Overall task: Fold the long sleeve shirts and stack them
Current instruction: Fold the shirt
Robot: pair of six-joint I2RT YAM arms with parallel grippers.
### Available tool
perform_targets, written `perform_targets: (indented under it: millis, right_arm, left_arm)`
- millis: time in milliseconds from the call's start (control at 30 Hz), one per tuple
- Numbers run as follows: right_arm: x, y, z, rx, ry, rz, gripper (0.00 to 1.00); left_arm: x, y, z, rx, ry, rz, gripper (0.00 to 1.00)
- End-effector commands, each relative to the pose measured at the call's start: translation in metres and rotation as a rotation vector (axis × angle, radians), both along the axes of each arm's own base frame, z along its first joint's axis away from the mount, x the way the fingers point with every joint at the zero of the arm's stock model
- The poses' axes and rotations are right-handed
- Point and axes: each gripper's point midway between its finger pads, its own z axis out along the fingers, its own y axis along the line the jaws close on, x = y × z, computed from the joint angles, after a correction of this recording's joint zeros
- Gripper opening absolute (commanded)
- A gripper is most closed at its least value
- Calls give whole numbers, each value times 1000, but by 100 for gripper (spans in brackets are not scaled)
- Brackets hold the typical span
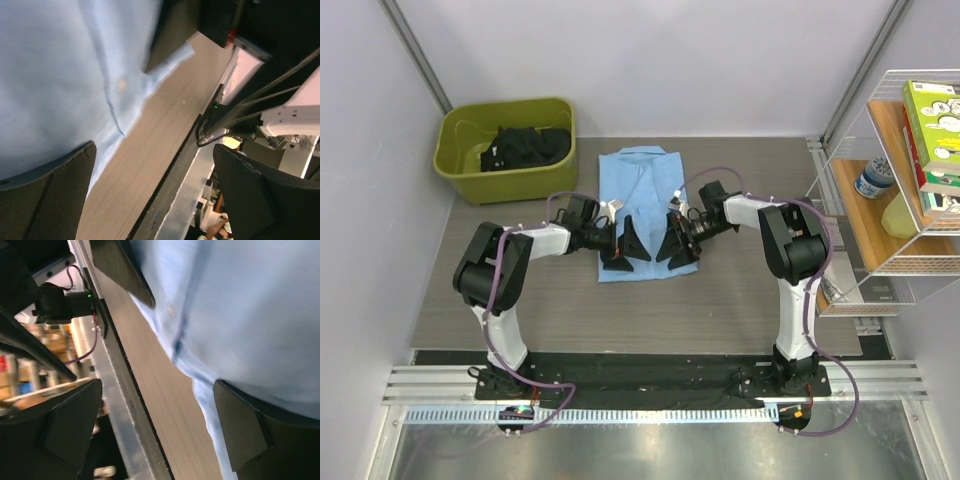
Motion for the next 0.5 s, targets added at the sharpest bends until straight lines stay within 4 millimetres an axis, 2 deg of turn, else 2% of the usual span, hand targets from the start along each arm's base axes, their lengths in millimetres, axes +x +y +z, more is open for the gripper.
perform_targets:
  millis: [0,67,200,333,433,467]
  right_arm:
    - [0,-31,-44,-25,140,-63,100]
    - [-4,-41,-62,-56,182,-73,100]
    - [-6,-55,-69,-71,206,-95,100]
    - [-26,-61,-63,-90,225,-83,100]
    - [-52,-68,-52,-103,234,-44,100]
    - [-57,-69,-45,-98,223,-34,100]
  left_arm:
    - [12,19,-37,35,56,47,100]
    - [12,30,-57,67,77,52,100]
    - [-2,41,-72,101,133,26,100]
    - [-26,47,-70,115,157,-16,100]
    - [-50,48,-57,102,126,-101,100]
    - [-57,43,-40,59,53,-159,100]
